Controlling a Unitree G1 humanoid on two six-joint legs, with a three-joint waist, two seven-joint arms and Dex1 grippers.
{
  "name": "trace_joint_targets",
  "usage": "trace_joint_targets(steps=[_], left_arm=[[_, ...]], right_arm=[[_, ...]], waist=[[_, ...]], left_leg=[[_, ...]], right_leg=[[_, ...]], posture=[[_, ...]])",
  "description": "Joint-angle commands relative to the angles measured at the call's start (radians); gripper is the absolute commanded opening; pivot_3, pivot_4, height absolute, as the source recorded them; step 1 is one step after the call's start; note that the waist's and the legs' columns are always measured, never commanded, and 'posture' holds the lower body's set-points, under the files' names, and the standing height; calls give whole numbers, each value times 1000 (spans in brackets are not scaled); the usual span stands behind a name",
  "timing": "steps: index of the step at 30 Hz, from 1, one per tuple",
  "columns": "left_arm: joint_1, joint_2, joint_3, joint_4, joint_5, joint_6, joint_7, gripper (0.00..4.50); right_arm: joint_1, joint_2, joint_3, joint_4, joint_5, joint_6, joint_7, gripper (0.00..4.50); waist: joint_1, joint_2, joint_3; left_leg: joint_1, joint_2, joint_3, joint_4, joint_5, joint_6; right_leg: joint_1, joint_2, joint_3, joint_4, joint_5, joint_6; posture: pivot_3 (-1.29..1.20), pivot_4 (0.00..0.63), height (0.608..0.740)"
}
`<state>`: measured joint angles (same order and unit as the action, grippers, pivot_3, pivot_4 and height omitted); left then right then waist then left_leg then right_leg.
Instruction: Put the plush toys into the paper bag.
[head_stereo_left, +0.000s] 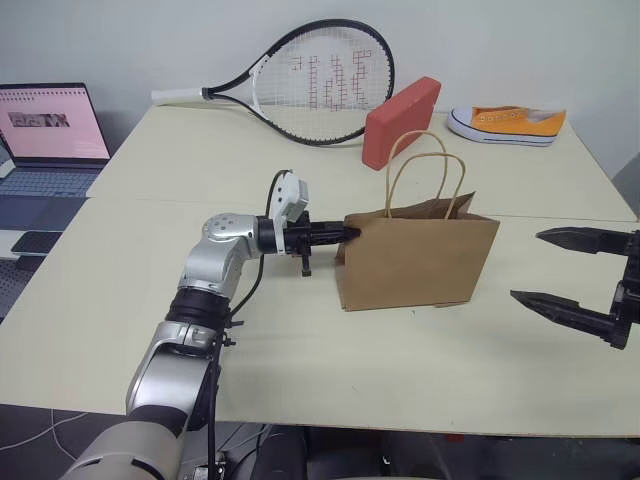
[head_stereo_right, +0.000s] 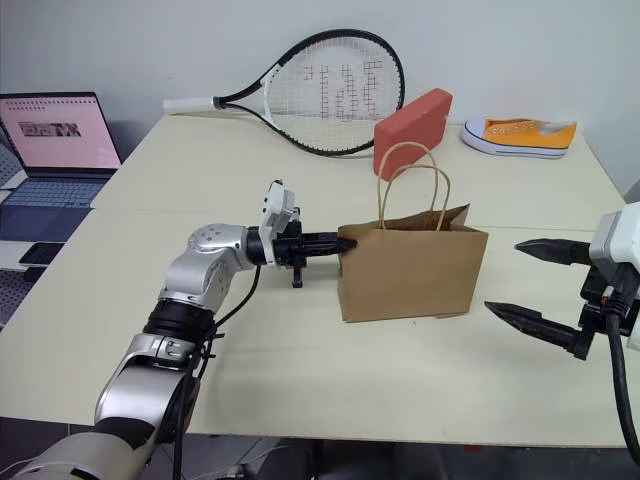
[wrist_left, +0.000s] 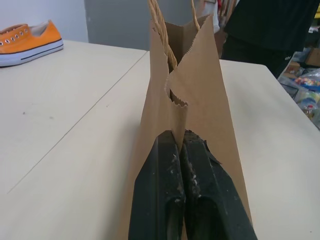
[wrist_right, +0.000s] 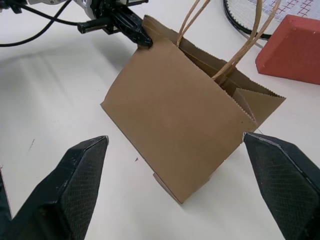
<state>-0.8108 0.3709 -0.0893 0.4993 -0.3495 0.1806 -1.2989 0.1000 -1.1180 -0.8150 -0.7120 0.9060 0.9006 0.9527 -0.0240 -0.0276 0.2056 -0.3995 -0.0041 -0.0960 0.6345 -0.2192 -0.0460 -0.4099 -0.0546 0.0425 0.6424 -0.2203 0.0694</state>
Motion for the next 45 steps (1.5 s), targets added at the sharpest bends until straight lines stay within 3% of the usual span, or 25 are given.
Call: trace_joint_targets(steps=[1, 17, 21, 31, 38, 45], left_arm=[[-30, 5, 14, 1, 12, -35, 2, 46], [-64, 22, -6, 51, 69, -90, -46, 46], [-73, 29, 6, 67, 83, -99, -28, 926], [18, 149, 19, -71, 133, -118, 31, 4021], [257, 350, 82, -431, 139, 7, 124, 4021], [465, 509, 274, -740, 38, 213, 200, 4021]], right_arm=[[-19, -9, -2, 2, -1, -19, -6, 4500], [-41, -2, 46, 11, -21, -33, -4, 4500], [-41, -1, 48, 11, -21, -34, -4, 4500], [-49, -10, 70, 36, -45, -54, 5, 4500], [-80, -35, 123, 125, -126, -142, 52, 4500], [-132, -80, 206, 303, -232, -297, 192, 4500]], waist=[[0, 0, 0], [-1, 0, 0], [-1, 0, 0], [-5, 0, 0], [-5, 0, 0], [-4, 0, 0]], left_leg=[[0, 0, 0, 0, 0, 0], [0, 0, 0, 0, 0, 0], [0, 0, 0, 0, 0, 0], [0, 0, 0, 0, 0, 0], [1, 1, 0, -1, 0, 0], [1, 1, 1, -1, 0, 0]], right_leg=[[0, 0, 0, 0, 0, 0], [0, 0, 0, 0, 0, 0], [0, 0, 0, 0, 0, 1], [0, 0, 0, 0, 0, 1], [-1, 0, 0, 1, 0, 0], [-1, -1, 0, 0, -2, -4]], posture=[[0, 150, 740], [0, 150, 740], [0, 150, 740], [0, 150, 740], [0, 150, 740], [0, 150, 740]])
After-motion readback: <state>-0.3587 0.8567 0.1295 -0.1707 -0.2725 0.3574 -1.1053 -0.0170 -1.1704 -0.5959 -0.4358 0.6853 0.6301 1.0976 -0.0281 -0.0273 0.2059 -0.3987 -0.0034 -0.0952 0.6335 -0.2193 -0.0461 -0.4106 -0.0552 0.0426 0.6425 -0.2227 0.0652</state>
